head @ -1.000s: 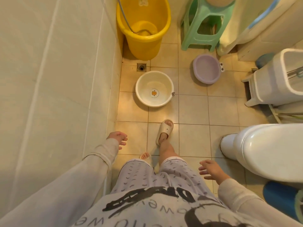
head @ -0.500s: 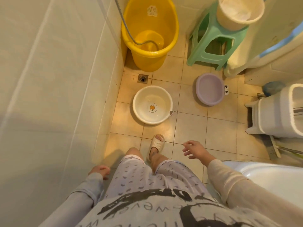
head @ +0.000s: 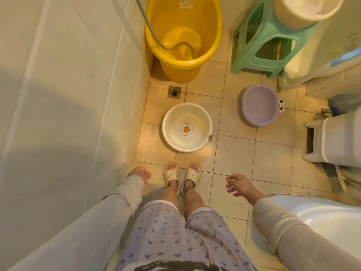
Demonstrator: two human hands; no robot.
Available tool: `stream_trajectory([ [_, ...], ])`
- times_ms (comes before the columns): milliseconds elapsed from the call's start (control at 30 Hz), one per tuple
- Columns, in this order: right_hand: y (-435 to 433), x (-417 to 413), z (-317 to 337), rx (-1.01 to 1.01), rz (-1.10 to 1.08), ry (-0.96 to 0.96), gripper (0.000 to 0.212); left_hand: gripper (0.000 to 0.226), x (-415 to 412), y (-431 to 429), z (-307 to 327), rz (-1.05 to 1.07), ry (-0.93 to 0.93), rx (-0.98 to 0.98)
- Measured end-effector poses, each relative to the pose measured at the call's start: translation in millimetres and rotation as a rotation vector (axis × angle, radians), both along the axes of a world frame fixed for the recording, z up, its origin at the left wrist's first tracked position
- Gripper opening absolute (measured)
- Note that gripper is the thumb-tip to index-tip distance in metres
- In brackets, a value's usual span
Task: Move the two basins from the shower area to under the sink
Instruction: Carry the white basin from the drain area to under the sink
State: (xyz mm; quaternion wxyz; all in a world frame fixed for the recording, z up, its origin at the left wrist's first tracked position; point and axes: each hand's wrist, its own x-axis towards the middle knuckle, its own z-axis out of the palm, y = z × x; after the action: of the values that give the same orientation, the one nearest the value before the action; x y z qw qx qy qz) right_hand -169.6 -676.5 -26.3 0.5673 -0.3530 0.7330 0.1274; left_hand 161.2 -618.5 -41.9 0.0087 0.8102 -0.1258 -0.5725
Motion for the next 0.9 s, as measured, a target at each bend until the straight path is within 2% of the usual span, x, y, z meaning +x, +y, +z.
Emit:
stream_trajectory([
  [200, -38, 1, -46, 0.023, -0.056, -0.014, 0.027, 0.027, 5, -52, -48, -0.118, -0.012, -0.005],
  [300, -59, 0, -88, 0.048, -0.075, -0.021, 0.028, 0.019, 4, -73, -93, -0.141, -0.018, 0.006],
  [333, -67, 0, -107, 0.056, -0.084, -0.02, 0.029, 0.013, 3, -81, -113, -0.153, -0.016, 0.007],
  [433, -92, 2, -172, 0.076, -0.115, -0.02, 0.03, 0.018, 0, -104, -181, -0.187, -0.014, 0.002],
  [500, -108, 3, -223, 0.083, -0.127, -0.022, 0.032, 0.013, -2, -120, -231, -0.208, 0.002, -0.007],
  [633, -136, 10, -333, 0.068, -0.155, 0.006, 0.034, 0.027, 4, -146, -333, -0.258, -0.113, 0.017],
  [733, -158, 13, -410, 0.003, -0.238, 0.064, 0.05, 0.029, 13, -162, -397, -0.164, -0.211, 0.01],
  [833, -177, 14, -468, -0.066, -0.306, 0.138, 0.071, 0.054, 18, -175, -448, 0.059, -0.188, 0.039],
  [900, -185, 12, -495, -0.088, -0.34, 0.126, 0.071, 0.06, 17, -184, -473, 0.16, -0.142, 0.018],
])
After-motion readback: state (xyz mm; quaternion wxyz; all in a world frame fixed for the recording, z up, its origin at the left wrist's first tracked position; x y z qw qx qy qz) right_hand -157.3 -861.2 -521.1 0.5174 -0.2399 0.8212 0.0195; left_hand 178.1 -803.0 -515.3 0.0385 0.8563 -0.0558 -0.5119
